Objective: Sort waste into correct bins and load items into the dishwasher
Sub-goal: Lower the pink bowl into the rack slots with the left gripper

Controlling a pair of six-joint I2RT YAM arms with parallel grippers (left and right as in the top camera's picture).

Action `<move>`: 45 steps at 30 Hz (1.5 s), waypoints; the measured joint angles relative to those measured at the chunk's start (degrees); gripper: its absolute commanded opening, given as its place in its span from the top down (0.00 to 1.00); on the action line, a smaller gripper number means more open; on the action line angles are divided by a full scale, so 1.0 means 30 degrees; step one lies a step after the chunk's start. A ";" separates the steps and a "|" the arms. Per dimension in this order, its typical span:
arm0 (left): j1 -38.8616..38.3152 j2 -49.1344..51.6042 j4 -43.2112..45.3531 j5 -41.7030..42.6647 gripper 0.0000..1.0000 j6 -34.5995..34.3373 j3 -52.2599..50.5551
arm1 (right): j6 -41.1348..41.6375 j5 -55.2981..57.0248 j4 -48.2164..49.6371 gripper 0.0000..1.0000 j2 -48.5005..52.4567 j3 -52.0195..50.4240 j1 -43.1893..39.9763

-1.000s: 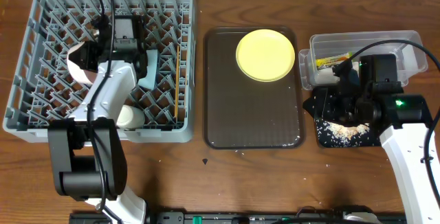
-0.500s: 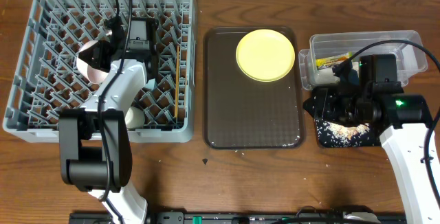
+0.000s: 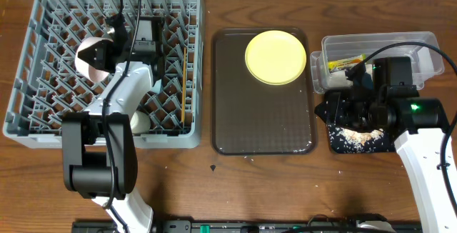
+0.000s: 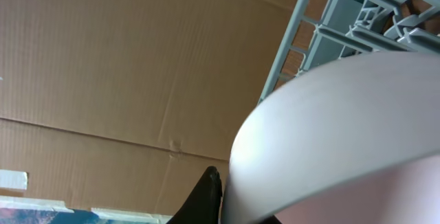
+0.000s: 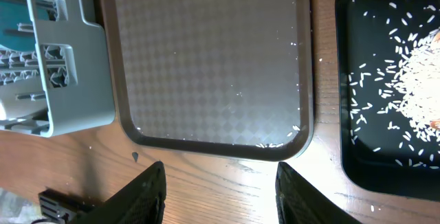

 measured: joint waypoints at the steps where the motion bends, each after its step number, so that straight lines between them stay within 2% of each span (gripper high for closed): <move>1: 0.0000 0.0000 0.0000 0.0015 0.91 0.0000 0.0000 | 0.0000 -0.0007 0.0000 0.51 0.0000 0.0000 0.0000; 10: 0.0000 0.0000 0.0299 0.1158 0.88 -0.0015 0.0000 | 0.0000 0.0000 -0.0036 0.51 0.0000 0.0000 0.0000; 25: 0.0022 0.0007 0.3286 0.1581 0.88 0.0495 0.0000 | 0.0000 0.0000 -0.0197 0.51 0.0000 0.0000 0.0000; 37: 0.1107 0.0015 0.3322 0.2011 0.87 0.0503 0.0000 | 0.0000 0.0000 -0.0226 0.51 0.0000 0.0000 0.0000; 45: 0.0627 0.0015 0.1770 0.2637 0.85 0.0423 -0.0175 | 0.0000 0.0000 -0.0233 0.52 0.0000 0.0000 0.0000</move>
